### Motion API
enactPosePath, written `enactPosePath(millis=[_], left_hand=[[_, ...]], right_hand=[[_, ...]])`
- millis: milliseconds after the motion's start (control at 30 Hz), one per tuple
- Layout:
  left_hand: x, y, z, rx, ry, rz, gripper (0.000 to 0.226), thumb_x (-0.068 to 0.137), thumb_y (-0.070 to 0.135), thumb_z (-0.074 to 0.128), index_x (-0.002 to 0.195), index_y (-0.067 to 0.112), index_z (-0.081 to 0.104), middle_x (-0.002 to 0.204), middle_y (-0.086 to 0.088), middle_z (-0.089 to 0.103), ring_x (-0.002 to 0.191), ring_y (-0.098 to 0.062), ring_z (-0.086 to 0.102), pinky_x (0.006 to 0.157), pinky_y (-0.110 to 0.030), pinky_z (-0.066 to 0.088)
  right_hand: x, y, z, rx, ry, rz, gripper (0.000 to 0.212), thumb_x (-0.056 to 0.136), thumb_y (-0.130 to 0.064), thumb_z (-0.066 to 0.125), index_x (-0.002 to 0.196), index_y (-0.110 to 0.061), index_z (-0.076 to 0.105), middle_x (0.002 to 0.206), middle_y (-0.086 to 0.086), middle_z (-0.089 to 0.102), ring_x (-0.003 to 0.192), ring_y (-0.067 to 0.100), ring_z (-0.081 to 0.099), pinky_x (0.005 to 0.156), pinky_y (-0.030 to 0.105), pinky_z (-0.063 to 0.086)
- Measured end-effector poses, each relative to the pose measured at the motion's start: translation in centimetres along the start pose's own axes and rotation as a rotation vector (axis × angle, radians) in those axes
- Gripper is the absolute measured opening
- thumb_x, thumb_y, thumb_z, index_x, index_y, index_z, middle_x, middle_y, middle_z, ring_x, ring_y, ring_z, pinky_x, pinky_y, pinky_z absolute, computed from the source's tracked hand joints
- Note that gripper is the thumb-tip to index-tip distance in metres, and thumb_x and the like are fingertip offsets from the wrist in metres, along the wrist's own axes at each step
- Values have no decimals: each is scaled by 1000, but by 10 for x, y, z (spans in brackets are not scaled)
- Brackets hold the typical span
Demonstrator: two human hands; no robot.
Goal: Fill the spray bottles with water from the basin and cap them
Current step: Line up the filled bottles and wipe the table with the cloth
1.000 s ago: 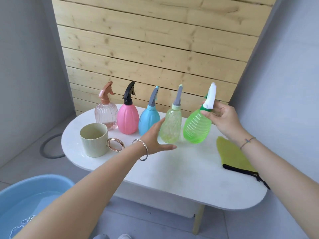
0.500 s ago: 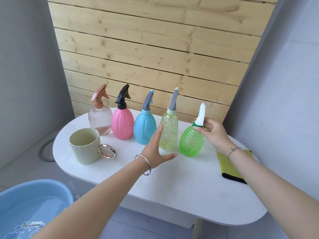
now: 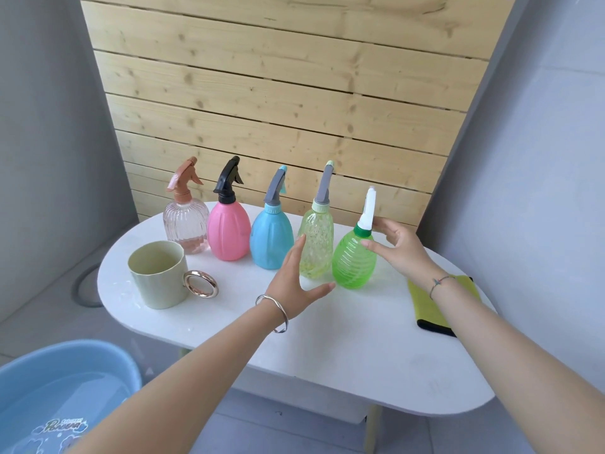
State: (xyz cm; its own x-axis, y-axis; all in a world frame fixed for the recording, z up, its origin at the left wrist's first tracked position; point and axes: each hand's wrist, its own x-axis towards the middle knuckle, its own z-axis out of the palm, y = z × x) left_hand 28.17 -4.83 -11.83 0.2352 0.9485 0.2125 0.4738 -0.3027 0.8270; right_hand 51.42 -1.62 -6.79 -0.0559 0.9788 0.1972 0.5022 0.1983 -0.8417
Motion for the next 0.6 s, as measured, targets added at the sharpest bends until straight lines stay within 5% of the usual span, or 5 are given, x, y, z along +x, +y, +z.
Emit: enactPosePath(millis=[167,300,400,600], left_hand=[[-16,5,18,31,57,-7,85,85,36,70,151,18,19,153,-2,31,140,-18,33,106,-19,27],[-24,15,39,88,-8,49,74,91,32,63,151,15,22,154,-3,30,144,-19,26,116,-26,21],[-32,29,58,152,-119,107,66,97,32,54,152,15,23,157,-1,26,145,-17,21,113,-20,13],[-47,42,91,325,-379,145,55,103,39,35,153,24,19,162,5,11,150,-17,5,121,-36,6]], right_hand=[[-54,59,-44,-376,219,203,38,96,-28,54,133,-19,55,146,-2,44,137,14,37,110,25,25],[-92,107,-54,-740,-18,461,55,100,-50,30,151,-31,20,161,0,5,148,19,2,119,40,3],[-106,109,-50,-788,-46,459,54,100,-52,22,151,-39,10,161,-4,-2,148,18,-5,118,39,-2],[-141,87,-33,-754,-68,413,52,100,-50,27,150,-41,13,161,-7,0,148,14,-5,118,36,0]])
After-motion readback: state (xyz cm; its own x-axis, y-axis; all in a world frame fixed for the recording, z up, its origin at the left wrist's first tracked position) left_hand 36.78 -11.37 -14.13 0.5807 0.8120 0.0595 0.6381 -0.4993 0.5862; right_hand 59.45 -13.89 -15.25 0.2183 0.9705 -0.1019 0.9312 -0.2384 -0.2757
